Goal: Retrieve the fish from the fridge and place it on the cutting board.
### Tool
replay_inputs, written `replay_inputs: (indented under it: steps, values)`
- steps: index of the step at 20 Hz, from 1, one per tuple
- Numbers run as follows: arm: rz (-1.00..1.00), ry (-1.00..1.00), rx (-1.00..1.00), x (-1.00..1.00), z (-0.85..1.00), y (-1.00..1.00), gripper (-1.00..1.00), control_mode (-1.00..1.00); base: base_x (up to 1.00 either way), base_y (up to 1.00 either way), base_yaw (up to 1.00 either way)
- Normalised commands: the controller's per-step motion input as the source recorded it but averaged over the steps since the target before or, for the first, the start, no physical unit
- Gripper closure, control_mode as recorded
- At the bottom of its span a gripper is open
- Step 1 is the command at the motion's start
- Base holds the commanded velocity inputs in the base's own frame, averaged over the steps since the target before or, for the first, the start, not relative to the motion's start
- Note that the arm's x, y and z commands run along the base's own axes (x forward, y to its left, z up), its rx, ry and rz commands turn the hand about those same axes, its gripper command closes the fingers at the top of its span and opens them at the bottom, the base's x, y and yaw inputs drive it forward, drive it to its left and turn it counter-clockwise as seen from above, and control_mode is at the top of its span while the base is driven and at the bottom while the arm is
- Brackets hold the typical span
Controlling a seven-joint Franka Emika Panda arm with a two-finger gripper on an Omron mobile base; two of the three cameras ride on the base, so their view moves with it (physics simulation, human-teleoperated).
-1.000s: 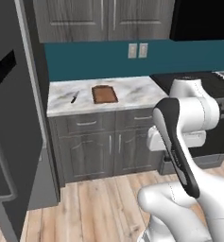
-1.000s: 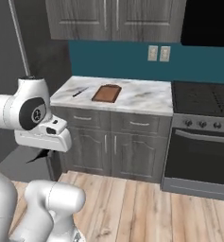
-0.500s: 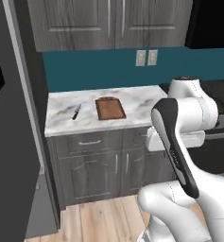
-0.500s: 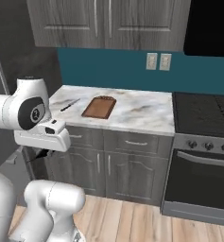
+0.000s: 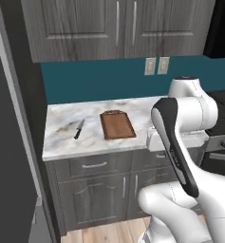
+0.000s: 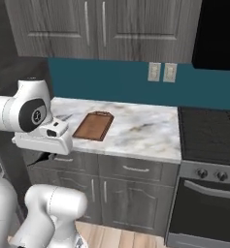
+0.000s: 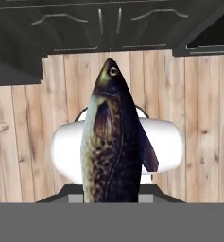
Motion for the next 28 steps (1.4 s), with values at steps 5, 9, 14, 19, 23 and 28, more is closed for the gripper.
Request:
replay_inputs:
  steps: [5,9,14,19,23,28]
  values:
    - [0.0,0.0,0.0,0.0,0.0,0.0,1.0,1.0,0.64,-0.06,0.0]
    - [0.0,0.0,0.0,0.0,0.0,0.0,1.0,1.0,0.6,-0.17,0.0]
    - [0.0,0.0,0.0,0.0,0.0,0.0,1.0,1.0,0.6,-0.04,0.0]
    - [0.0,0.0,0.0,0.0,0.0,0.0,1.0,1.0,0.51,0.0,0.0]
    - [0.0,0.0,0.0,0.0,0.0,0.0,1.0,1.0,0.47,0.0,0.0]
    - [0.0,0.0,0.0,0.21,0.0,0.0,1.0,-1.0,0.26,0.0,0.0]
